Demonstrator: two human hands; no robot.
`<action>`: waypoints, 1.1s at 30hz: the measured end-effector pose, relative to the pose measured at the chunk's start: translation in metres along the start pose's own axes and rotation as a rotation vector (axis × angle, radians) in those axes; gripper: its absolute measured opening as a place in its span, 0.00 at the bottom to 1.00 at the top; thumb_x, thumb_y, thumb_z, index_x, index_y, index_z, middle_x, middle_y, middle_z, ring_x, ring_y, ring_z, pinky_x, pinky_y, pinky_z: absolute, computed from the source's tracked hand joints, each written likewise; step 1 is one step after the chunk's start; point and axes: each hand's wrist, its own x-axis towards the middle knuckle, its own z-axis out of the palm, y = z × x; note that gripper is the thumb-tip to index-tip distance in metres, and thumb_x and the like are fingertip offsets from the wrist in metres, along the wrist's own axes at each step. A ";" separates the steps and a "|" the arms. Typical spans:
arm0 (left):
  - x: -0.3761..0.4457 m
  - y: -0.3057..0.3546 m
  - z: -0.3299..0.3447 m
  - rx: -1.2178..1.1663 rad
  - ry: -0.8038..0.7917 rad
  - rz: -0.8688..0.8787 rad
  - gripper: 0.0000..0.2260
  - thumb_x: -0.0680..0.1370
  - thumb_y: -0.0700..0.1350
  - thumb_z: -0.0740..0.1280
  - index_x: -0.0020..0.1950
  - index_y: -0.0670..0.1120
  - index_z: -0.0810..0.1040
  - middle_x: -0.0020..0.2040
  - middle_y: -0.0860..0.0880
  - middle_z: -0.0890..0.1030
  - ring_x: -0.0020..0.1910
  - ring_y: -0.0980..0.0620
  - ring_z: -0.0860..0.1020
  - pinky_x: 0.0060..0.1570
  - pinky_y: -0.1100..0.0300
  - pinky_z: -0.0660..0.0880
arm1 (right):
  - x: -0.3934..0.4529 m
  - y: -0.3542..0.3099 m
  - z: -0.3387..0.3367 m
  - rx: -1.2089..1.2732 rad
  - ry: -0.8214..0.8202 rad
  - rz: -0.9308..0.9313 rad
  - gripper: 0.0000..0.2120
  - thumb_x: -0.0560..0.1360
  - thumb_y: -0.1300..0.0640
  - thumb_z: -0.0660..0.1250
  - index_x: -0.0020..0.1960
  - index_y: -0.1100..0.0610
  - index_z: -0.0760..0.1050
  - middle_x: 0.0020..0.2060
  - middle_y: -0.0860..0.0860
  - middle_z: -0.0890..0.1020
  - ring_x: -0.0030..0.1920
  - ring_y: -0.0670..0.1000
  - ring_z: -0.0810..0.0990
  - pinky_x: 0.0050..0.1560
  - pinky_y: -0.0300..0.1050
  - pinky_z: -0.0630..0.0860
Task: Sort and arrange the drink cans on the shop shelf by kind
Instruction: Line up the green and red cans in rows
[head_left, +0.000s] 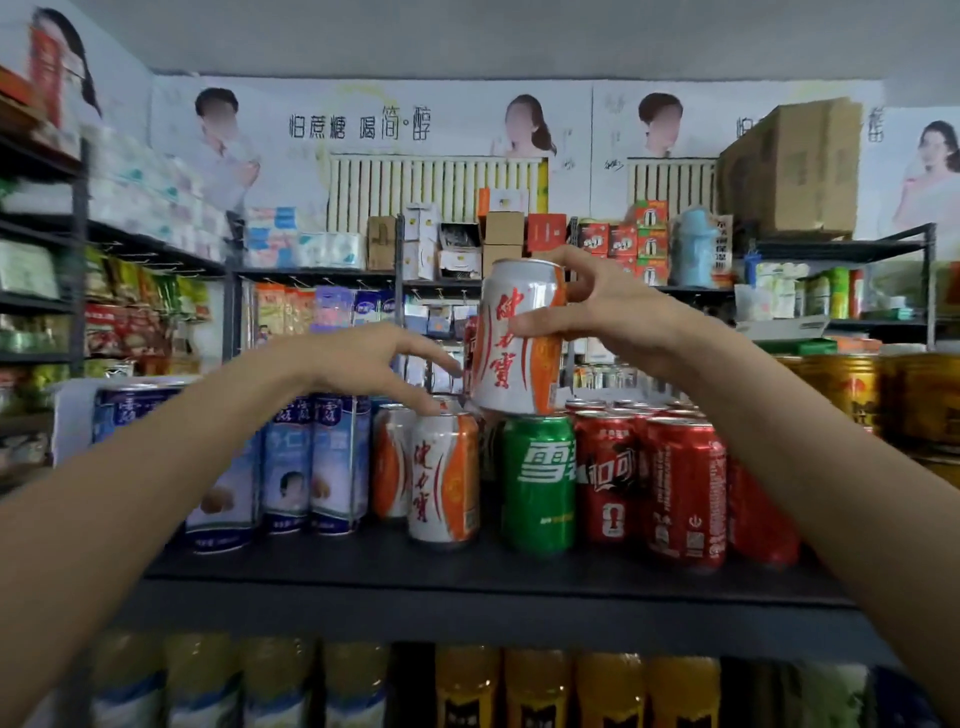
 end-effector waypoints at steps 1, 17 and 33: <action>0.007 -0.002 0.008 0.034 0.009 0.050 0.20 0.71 0.49 0.71 0.62 0.52 0.75 0.62 0.59 0.72 0.63 0.59 0.68 0.66 0.58 0.62 | 0.000 -0.003 0.003 -0.006 -0.002 -0.002 0.29 0.57 0.57 0.76 0.56 0.52 0.71 0.47 0.51 0.81 0.49 0.50 0.81 0.48 0.43 0.77; 0.027 -0.042 0.009 0.145 0.300 0.116 0.10 0.76 0.46 0.66 0.57 0.50 0.78 0.58 0.54 0.78 0.60 0.52 0.73 0.62 0.57 0.65 | 0.015 0.027 0.065 -0.469 -0.206 0.122 0.27 0.63 0.56 0.78 0.55 0.53 0.66 0.47 0.47 0.75 0.47 0.47 0.76 0.47 0.41 0.74; 0.010 -0.039 0.029 0.365 0.037 0.117 0.20 0.73 0.51 0.69 0.63 0.50 0.73 0.56 0.54 0.74 0.51 0.56 0.71 0.52 0.63 0.64 | 0.022 0.044 0.093 -1.312 -0.313 0.043 0.41 0.62 0.37 0.73 0.66 0.52 0.59 0.58 0.50 0.73 0.61 0.54 0.70 0.70 0.63 0.51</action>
